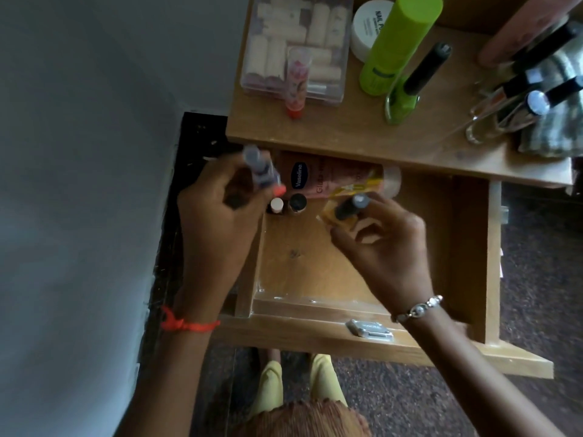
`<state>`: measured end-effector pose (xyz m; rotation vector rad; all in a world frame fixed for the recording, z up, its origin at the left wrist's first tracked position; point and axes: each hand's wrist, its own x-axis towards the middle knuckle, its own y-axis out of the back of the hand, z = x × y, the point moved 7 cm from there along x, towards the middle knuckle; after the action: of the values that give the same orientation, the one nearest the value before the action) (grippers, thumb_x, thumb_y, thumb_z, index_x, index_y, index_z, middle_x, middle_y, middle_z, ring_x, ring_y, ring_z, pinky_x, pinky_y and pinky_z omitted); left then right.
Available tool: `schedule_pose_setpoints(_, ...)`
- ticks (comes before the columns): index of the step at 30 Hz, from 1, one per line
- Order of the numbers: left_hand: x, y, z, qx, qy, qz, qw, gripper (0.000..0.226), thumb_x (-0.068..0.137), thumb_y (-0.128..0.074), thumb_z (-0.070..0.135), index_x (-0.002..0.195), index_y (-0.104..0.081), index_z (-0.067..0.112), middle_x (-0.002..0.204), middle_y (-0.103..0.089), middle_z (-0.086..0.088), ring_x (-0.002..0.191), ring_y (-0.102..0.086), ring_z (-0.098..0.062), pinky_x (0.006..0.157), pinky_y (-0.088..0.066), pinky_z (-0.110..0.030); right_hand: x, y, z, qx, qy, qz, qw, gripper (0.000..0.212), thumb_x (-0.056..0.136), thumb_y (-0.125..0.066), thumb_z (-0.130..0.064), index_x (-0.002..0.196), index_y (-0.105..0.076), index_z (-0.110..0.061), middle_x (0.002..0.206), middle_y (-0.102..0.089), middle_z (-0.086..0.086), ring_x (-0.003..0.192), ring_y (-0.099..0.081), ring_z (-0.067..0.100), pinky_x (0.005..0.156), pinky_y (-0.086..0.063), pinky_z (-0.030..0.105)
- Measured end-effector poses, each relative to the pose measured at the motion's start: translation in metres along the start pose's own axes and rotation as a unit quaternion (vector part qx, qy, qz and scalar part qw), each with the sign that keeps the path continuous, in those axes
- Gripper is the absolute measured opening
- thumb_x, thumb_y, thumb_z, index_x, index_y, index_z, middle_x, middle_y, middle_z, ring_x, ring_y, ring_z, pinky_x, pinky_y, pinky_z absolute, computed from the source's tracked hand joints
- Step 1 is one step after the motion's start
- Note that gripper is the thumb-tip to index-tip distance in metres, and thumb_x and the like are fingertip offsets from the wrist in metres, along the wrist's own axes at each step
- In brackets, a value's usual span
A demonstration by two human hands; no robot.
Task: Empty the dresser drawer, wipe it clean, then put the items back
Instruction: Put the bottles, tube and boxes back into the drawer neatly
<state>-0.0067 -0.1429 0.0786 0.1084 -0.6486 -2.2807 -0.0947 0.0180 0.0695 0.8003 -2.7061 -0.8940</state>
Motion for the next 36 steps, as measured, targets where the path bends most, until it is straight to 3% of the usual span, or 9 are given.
schedule_pose_setpoints(4, -0.038, -0.016, -0.018, 0.029, 0.008, -0.089, 0.996, 0.036, 0.067, -0.076, 0.012, 0.100, -0.064, 0.019, 0.096, -0.064, -0.001, 0.085, -0.060, 0.000, 0.077, -0.047, -0.006, -0.006, -0.034, 0.022, -0.042, -0.030, -0.126, 0.991, 0.023, 0.071, -0.075, -0.012, 0.095, -0.072, -0.012, 0.097, -0.069, 0.000, 0.078, -0.064, 0.018, 0.064, -0.056, 0.038)
schedule_pose_setpoints(7, -0.043, -0.029, -0.030, 0.084, 0.015, -0.124, 0.989, 0.036, 0.061, -0.080, 0.006, 0.096, -0.070, 0.013, 0.090, -0.053, 0.011, 0.075, -0.050, 0.003, 0.073, -0.046, -0.006, -0.005, -0.055, 0.037, -0.051, -0.016, -0.155, 0.986, 0.030, 0.068, -0.073, 0.001, 0.096, -0.072, -0.010, 0.096, -0.068, 0.006, 0.081, -0.065, 0.022, 0.070, -0.054, 0.029)
schedule_pose_setpoints(9, -0.039, -0.034, -0.031, 0.123, -0.006, -0.138, 0.983, 0.034, 0.060, -0.081, 0.008, 0.092, -0.071, 0.011, 0.089, -0.051, 0.015, 0.082, -0.042, 0.003, 0.068, -0.041, -0.008, -0.002, -0.063, 0.045, -0.061, -0.006, -0.154, 0.986, 0.030, 0.066, -0.072, 0.006, 0.094, -0.072, -0.006, 0.094, -0.068, 0.010, 0.079, -0.065, 0.025, 0.070, -0.048, 0.021)
schedule_pose_setpoints(12, -0.031, -0.038, -0.029, 0.187, -0.050, -0.152, 0.969, 0.027, 0.061, -0.080, 0.014, 0.087, -0.072, 0.013, 0.093, -0.061, 0.002, 0.090, -0.036, -0.008, 0.071, -0.034, -0.017, 0.002, -0.070, 0.050, -0.066, 0.002, -0.137, 0.988, 0.023, 0.065, -0.073, 0.006, 0.087, -0.072, -0.001, 0.092, -0.069, 0.014, 0.075, -0.066, 0.028, 0.069, -0.041, 0.016)
schedule_pose_setpoints(19, -0.025, -0.034, -0.044, 0.227, 0.010, -0.121, 0.966, 0.022, 0.063, -0.079, 0.026, 0.084, -0.073, 0.021, 0.098, -0.043, -0.004, 0.093, -0.029, -0.018, 0.078, -0.035, -0.034, 0.009, -0.078, 0.046, -0.073, 0.036, -0.104, 0.991, 0.021, 0.060, -0.074, 0.010, 0.080, -0.072, 0.003, 0.086, -0.071, 0.020, 0.073, -0.067, 0.031, 0.069, -0.036, 0.013)
schedule_pose_setpoints(24, -0.024, -0.035, -0.049, 0.240, 0.039, -0.123, 0.962, 0.020, 0.065, -0.077, 0.027, 0.084, -0.072, 0.023, 0.108, -0.045, -0.009, 0.103, -0.035, -0.029, 0.084, -0.025, -0.033, 0.009, -0.079, 0.038, -0.082, 0.057, -0.085, 0.991, 0.030, 0.052, -0.077, 0.013, 0.079, -0.071, 0.003, 0.079, -0.070, 0.022, 0.067, -0.068, 0.034, 0.075, -0.039, 0.024)
schedule_pose_setpoints(36, -0.022, -0.034, -0.046, 0.256, 0.026, -0.134, 0.957, 0.021, 0.066, -0.078, 0.021, 0.086, -0.072, 0.022, 0.113, -0.044, -0.010, 0.107, -0.032, -0.029, 0.085, -0.021, -0.034, 0.009, -0.077, 0.034, -0.075, 0.070, -0.099, 0.990, 0.030, 0.052, -0.074, 0.015, 0.080, -0.069, 0.005, 0.085, -0.068, 0.024, 0.077, -0.067, 0.036, 0.081, -0.037, 0.023)
